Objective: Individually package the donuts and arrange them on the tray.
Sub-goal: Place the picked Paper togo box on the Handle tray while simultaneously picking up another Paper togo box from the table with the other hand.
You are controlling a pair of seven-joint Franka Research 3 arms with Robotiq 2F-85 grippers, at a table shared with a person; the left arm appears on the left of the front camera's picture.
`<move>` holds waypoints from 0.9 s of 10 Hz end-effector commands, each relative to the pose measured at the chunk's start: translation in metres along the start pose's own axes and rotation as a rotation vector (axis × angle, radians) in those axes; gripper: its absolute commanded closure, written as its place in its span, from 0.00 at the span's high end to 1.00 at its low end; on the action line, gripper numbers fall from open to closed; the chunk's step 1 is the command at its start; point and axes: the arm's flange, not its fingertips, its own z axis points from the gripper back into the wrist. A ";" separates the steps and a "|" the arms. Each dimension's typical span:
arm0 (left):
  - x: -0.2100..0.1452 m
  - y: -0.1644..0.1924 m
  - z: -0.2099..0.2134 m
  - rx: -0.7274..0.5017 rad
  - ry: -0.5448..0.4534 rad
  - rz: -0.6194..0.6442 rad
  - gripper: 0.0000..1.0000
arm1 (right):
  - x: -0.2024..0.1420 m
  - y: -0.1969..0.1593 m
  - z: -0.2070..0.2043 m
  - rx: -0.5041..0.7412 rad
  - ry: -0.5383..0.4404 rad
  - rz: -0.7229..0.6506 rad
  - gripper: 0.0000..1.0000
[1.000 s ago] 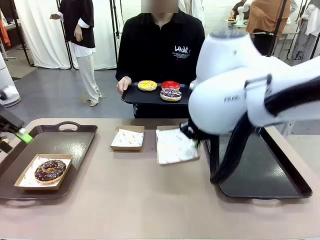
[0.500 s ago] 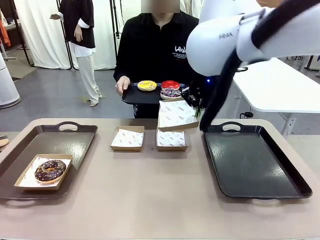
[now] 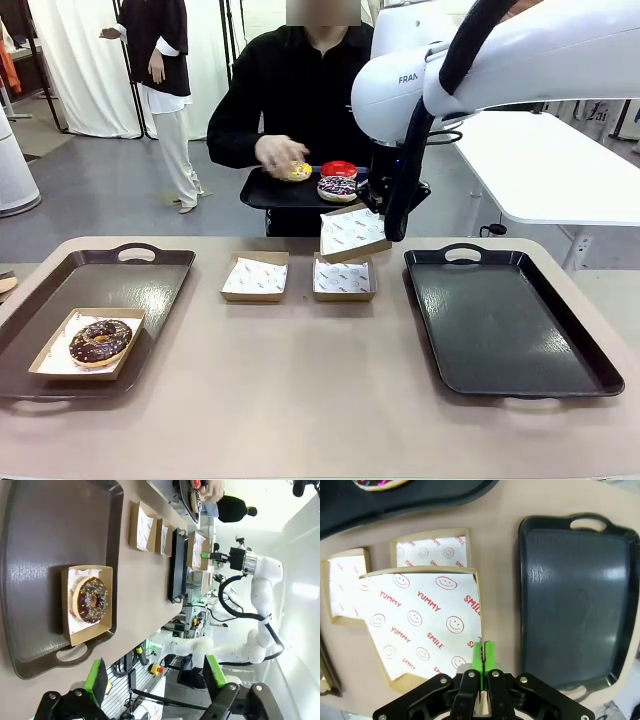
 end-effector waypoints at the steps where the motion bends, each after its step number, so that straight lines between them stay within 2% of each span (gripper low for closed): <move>1: 0.008 0.000 0.005 -0.029 -0.058 0.064 1.00 | 0.013 0.008 0.003 -0.015 0.004 -0.011 0.00; 4: 0.003 0.005 0.006 -0.025 -0.094 0.099 1.00 | 0.010 0.004 -0.004 0.003 0.006 -0.003 0.00; 5: 0.003 0.010 0.007 -0.025 -0.054 0.070 1.00 | 0.010 0.004 -0.004 0.003 0.006 -0.003 0.00; 9: 0.003 0.010 0.007 -0.025 -0.054 0.070 1.00 | 0.010 0.004 -0.004 0.003 0.006 -0.003 0.00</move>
